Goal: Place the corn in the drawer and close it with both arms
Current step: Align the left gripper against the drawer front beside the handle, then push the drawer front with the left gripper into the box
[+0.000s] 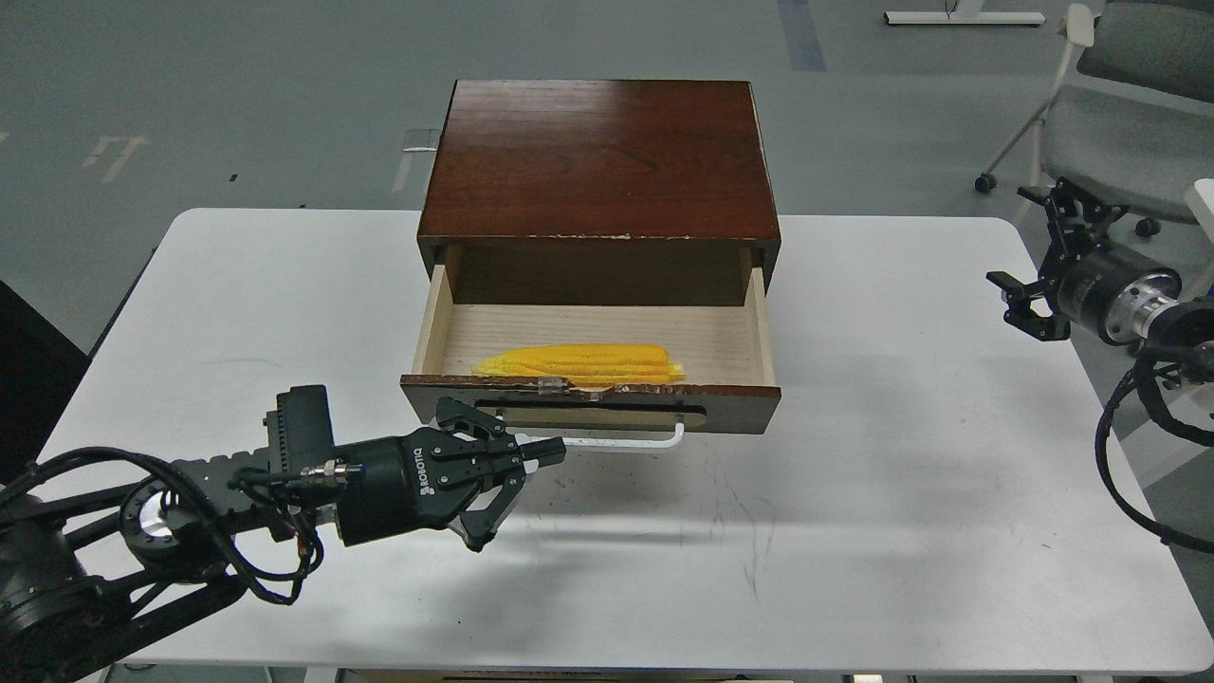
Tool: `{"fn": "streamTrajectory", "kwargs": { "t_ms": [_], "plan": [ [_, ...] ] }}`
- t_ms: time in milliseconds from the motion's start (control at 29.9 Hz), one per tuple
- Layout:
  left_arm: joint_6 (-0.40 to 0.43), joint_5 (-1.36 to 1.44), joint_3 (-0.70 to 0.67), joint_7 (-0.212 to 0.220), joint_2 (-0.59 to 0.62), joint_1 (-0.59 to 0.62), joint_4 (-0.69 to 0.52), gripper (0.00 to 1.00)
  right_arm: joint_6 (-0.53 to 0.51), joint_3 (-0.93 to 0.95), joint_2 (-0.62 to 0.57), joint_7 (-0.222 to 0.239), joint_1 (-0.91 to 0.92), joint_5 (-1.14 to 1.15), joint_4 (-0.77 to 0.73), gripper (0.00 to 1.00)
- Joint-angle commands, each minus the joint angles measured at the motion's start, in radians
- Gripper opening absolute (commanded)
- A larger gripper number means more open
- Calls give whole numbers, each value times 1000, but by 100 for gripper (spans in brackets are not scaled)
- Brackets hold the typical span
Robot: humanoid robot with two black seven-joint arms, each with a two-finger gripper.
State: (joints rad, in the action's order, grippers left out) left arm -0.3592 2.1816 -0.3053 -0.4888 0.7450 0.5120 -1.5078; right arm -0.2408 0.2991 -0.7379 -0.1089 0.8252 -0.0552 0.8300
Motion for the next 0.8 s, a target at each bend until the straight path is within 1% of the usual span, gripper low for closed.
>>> {"fn": "streamTrajectory", "kwargs": {
  "t_ms": [0,669,769],
  "plan": [
    [6,0,-2,0,-3,-1,9,0,0,0,0,0,0,0,1,100],
    [13,0,-9,0,-30,11,67,0,0,0,0,0,-1,0,5,100],
    [13,0,-31,0,-35,13,67,0,0,0,2,0,-5,0,6,100]
  ]
}}
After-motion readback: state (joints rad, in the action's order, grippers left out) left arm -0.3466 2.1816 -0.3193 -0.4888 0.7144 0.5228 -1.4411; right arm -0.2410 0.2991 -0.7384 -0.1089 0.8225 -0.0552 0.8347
